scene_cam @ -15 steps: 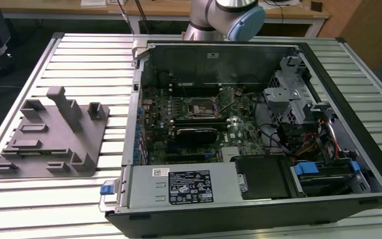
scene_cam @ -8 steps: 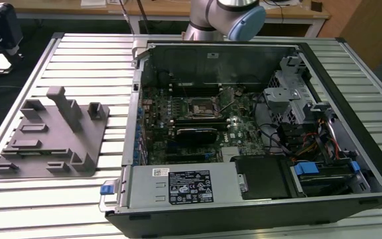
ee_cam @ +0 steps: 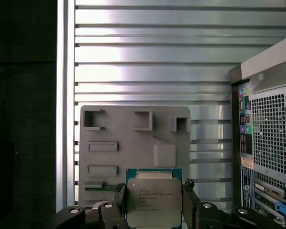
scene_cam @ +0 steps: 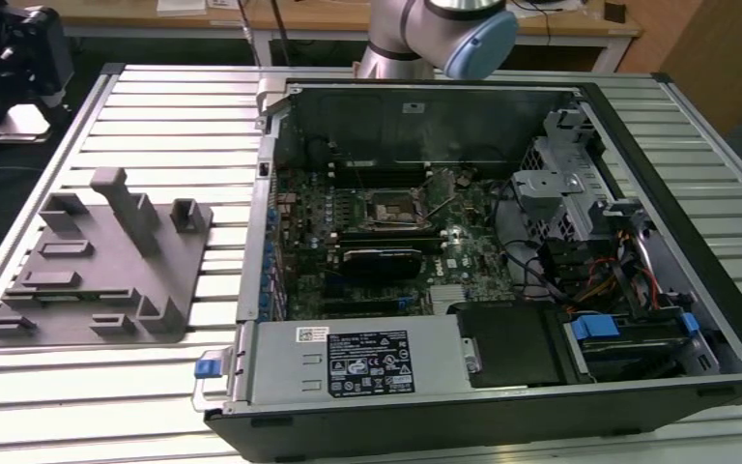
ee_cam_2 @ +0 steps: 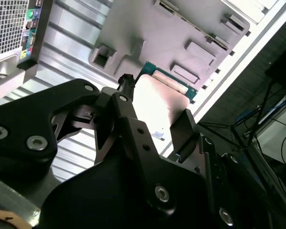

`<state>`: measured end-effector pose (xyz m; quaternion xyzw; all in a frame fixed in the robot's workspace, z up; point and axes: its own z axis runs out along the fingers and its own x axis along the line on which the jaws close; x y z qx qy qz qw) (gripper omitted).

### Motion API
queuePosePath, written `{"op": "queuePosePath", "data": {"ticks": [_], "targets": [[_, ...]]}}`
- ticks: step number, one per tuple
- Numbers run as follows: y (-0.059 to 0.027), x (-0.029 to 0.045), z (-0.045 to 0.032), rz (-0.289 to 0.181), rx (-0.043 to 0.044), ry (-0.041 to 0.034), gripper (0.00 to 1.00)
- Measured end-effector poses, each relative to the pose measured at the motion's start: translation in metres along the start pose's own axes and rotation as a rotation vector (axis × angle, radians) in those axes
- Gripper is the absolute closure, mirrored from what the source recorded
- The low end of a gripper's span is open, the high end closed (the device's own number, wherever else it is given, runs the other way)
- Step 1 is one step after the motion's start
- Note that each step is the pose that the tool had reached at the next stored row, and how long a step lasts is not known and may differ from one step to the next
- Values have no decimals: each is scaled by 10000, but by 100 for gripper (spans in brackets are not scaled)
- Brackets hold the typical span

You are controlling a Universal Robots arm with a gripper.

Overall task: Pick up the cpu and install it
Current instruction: 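Pick up the cpu and move it towards the insertion slot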

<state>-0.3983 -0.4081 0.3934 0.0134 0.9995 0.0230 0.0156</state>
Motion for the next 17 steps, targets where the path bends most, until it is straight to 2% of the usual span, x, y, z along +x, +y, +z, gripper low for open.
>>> {"op": "queuePosePath", "data": {"ticks": [17], "targets": [[15,-496,16,0,0,1,45]]}}
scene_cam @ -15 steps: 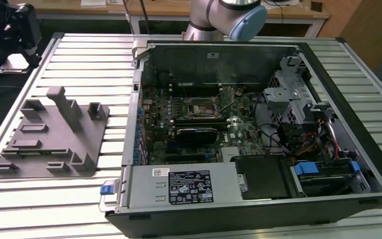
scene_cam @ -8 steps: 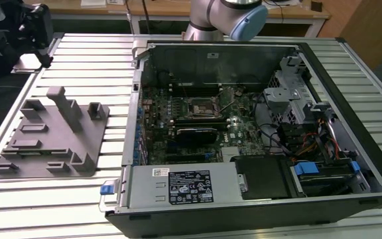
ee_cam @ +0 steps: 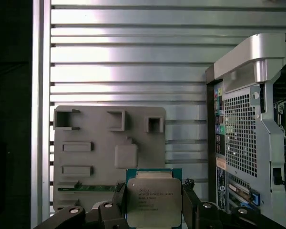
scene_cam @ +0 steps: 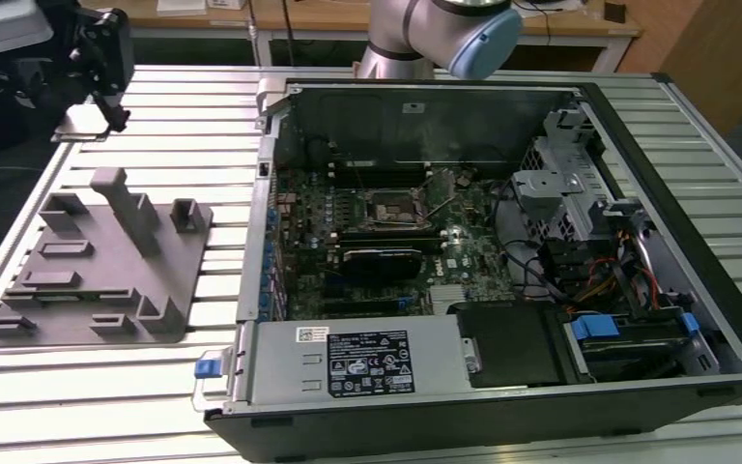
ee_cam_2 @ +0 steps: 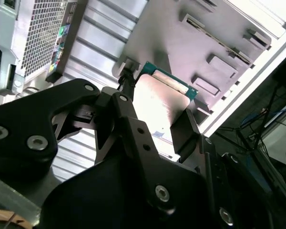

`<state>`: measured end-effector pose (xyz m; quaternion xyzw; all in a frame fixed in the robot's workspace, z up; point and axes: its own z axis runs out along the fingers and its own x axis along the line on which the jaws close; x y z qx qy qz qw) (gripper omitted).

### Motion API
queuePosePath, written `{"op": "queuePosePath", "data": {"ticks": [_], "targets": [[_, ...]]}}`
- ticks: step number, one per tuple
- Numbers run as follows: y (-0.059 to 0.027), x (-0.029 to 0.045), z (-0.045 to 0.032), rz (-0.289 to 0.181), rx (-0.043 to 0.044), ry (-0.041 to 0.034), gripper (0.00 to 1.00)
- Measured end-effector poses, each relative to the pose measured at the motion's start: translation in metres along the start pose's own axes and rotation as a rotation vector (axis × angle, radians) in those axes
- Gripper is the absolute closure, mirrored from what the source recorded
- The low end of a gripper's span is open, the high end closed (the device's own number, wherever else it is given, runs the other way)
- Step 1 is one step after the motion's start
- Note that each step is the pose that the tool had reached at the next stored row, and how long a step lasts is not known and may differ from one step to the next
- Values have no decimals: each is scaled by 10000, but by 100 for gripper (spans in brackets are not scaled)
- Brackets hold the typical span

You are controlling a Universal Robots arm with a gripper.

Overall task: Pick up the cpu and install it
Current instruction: 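Pick up the cpu and move it towards the insertion slot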

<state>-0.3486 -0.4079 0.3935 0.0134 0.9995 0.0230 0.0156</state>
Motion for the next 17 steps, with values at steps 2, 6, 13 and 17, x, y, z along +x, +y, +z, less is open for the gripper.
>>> {"op": "queuePosePath", "data": {"ticks": [2,6,13,17], "targets": [[2,-61,2,0,0,0,45],[6,-182,6,1,0,0,45],[15,-397,13,0,-1,-1,45],[20,-533,17,0,0,0,45]]}}
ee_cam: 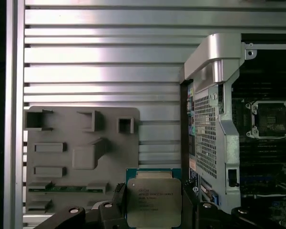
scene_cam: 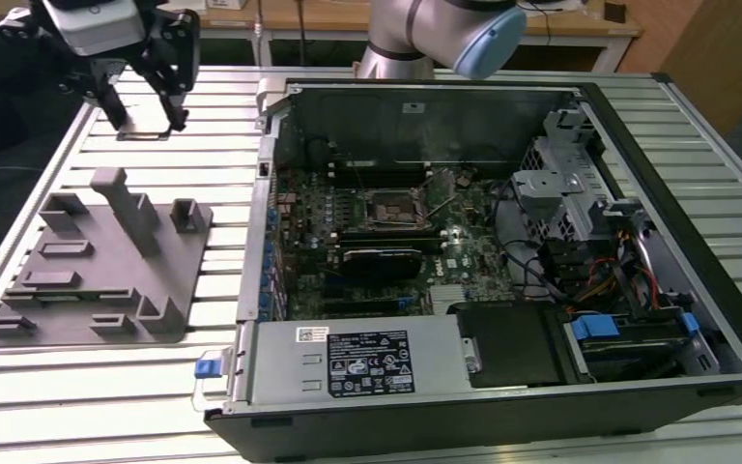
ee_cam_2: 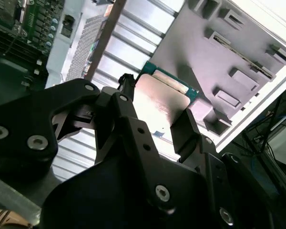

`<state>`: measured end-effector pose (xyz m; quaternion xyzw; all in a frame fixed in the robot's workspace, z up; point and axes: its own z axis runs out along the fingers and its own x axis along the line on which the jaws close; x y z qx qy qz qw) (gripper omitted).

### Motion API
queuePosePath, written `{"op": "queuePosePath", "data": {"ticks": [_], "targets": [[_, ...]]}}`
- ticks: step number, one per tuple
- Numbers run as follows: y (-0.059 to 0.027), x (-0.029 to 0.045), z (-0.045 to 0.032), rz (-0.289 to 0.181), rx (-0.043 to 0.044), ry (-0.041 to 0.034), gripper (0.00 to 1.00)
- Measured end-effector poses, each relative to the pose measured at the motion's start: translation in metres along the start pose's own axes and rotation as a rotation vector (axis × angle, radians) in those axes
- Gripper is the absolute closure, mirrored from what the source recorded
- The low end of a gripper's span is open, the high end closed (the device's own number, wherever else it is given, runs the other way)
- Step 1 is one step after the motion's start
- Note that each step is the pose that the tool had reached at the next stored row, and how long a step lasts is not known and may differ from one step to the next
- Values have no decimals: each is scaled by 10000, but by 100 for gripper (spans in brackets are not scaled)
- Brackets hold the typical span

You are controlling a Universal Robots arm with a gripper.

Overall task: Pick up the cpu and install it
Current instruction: 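Pick up the cpu and move it towards the insertion slot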

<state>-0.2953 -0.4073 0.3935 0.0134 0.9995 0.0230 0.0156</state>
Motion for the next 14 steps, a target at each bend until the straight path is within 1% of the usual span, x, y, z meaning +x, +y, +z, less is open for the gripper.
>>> {"op": "queuePosePath", "data": {"ticks": [7,14], "targets": [[11,-250,9,0,-1,-1,45],[23,-527,17,0,-1,0,45]]}}
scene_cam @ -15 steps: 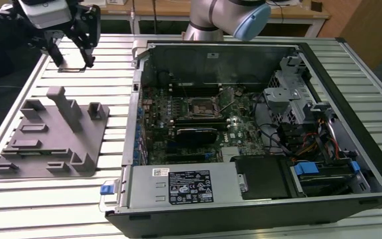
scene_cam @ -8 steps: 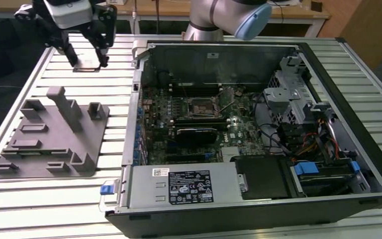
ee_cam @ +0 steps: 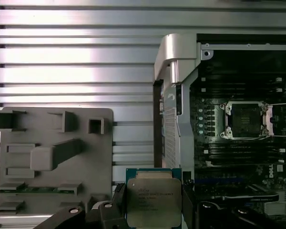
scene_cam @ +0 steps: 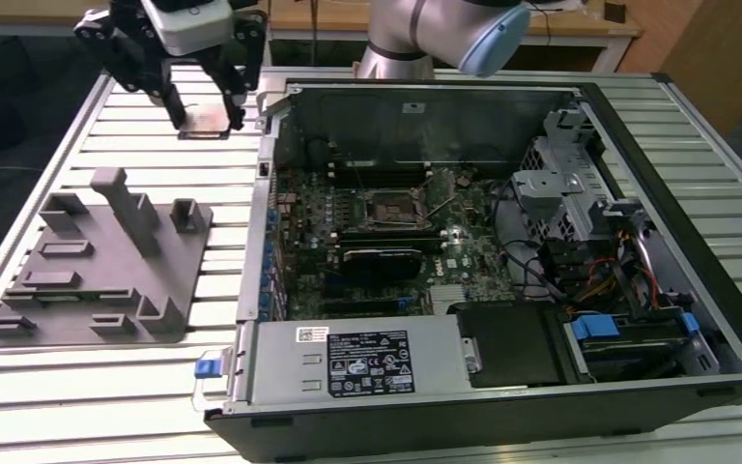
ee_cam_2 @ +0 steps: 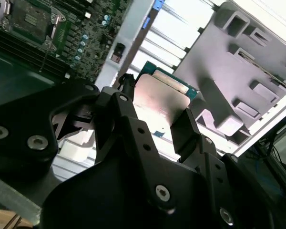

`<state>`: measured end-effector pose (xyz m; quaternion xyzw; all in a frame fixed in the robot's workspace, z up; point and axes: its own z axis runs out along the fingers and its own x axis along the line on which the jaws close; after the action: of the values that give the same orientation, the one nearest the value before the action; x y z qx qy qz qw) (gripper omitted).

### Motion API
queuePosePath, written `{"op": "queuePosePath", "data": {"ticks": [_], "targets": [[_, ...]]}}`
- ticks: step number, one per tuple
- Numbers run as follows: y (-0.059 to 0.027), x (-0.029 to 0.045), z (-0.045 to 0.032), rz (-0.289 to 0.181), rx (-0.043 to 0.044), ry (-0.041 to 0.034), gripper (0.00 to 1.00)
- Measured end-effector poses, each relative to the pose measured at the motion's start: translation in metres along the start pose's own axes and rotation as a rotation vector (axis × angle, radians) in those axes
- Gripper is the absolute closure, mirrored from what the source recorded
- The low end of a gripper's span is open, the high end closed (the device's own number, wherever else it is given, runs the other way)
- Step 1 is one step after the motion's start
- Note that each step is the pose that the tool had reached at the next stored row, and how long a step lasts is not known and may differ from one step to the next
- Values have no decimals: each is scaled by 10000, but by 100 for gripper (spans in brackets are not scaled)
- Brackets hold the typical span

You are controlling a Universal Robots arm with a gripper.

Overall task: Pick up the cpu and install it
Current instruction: 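Pick up the cpu and move it towards the insertion slot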

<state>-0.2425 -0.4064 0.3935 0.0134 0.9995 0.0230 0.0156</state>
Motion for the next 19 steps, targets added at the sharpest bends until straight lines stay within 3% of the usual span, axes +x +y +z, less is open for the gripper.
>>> {"op": "queuePosePath", "data": {"ticks": [19], "targets": [[48,-771,27,0,0,0,45]]}}
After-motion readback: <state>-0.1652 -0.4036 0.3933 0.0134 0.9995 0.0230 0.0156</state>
